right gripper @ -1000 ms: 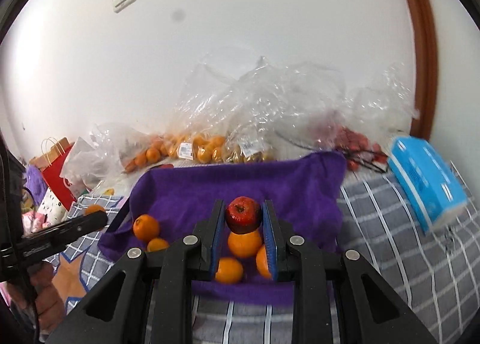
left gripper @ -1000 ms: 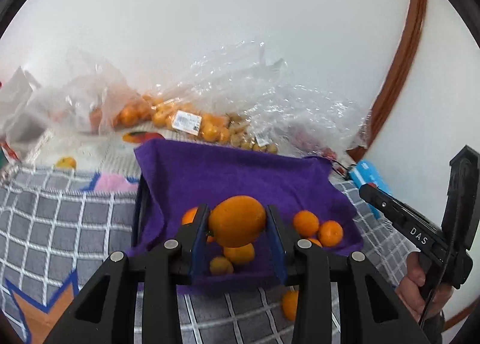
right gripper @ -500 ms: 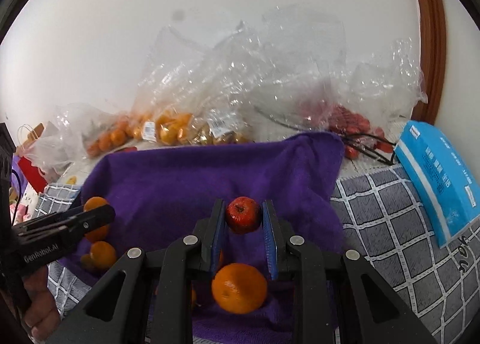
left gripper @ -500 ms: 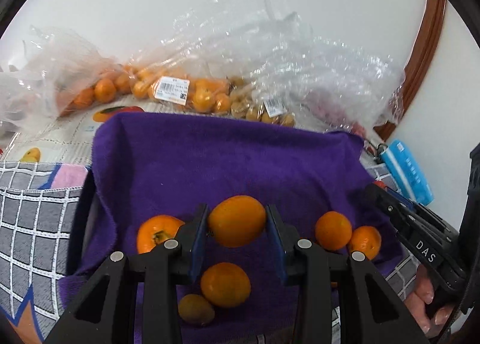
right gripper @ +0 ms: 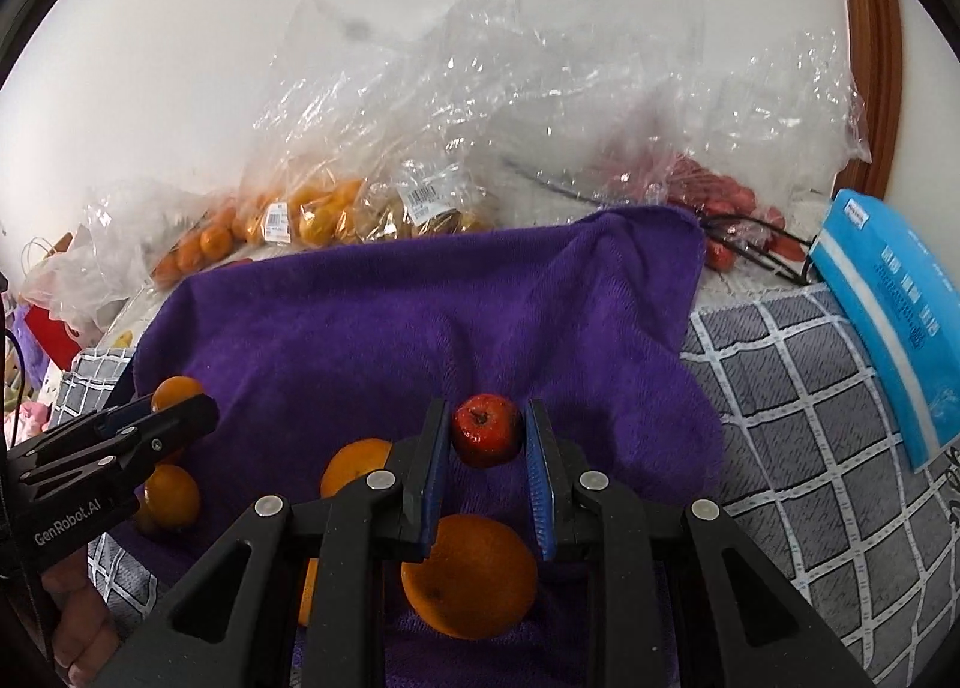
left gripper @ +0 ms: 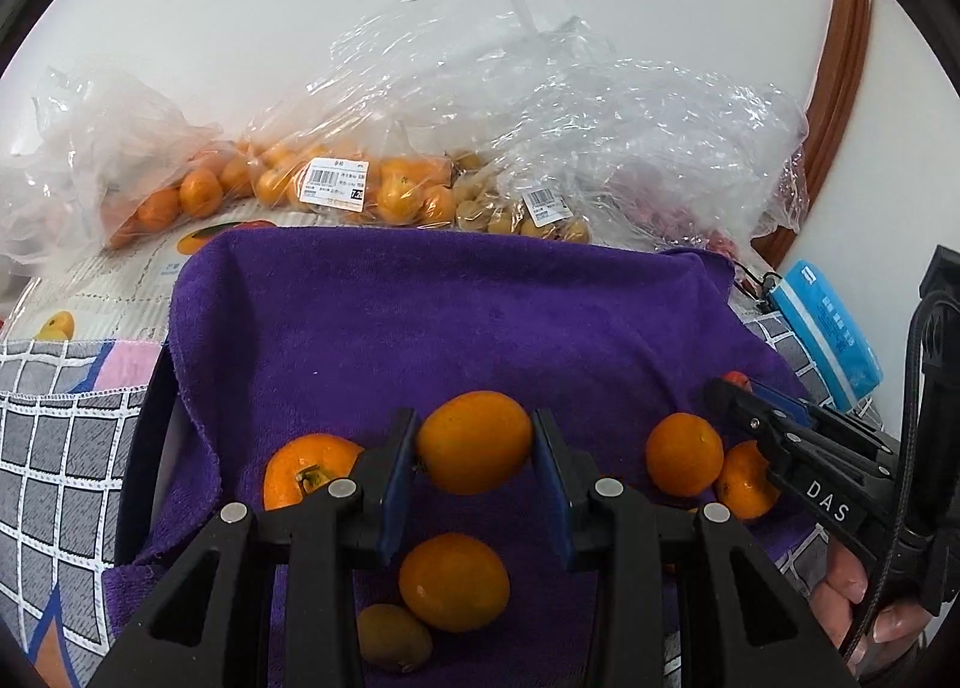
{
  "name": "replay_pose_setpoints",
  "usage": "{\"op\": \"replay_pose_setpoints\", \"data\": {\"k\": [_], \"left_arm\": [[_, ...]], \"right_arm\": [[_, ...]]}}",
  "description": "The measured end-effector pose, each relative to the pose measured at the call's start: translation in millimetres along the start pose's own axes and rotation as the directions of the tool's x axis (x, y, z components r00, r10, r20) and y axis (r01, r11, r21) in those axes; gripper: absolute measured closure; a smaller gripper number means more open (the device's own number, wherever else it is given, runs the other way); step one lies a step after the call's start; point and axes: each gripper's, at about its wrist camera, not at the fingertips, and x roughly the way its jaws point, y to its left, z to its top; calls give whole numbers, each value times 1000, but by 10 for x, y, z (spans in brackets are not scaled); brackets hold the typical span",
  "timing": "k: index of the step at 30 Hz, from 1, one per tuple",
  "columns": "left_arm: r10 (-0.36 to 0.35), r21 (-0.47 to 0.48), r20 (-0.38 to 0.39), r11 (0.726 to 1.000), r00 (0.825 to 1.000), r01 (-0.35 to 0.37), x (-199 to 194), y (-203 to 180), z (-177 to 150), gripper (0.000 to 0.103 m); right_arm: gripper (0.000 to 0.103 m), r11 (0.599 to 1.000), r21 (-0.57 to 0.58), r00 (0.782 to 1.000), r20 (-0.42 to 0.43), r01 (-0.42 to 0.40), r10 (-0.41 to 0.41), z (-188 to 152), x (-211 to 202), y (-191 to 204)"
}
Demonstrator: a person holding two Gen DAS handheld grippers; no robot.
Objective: Organize fruits
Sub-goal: 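Carry the orange and apple over the purple towel and lower them, then open the left tool on the towel while the right tool releases the apple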
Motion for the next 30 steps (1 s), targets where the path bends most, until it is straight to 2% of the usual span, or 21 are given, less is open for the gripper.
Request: {"op": "replay_pose_setpoints", "data": {"k": [4,8,24,28,30], "left_arm": [[-6,4,8,1000,1000,6,-2,-19,-15,67],[-54,-24,-25,998,998,53,69,-6,-52,67],[-61,-21,-11,998,998,61,96,-20,-88,67],[-67,-25,-7,997,998,67,91,-13,-92,66],[-73,-25,-2,997,997,73,84,-10,-93,61]], "right_arm": [[78,1000,-24,1000,4,12,-12,5,-4,28],[78,1000,-18,1000,15,21,-21,17,-28,-13],[78,1000,-2,1000,-9,12,-12,-7,37,-41],[75,1000,0,1000,-1,25,-25,-7,15,-42],[67,1000,-4,999,14,29,-29,-6,-12,-38]]}}
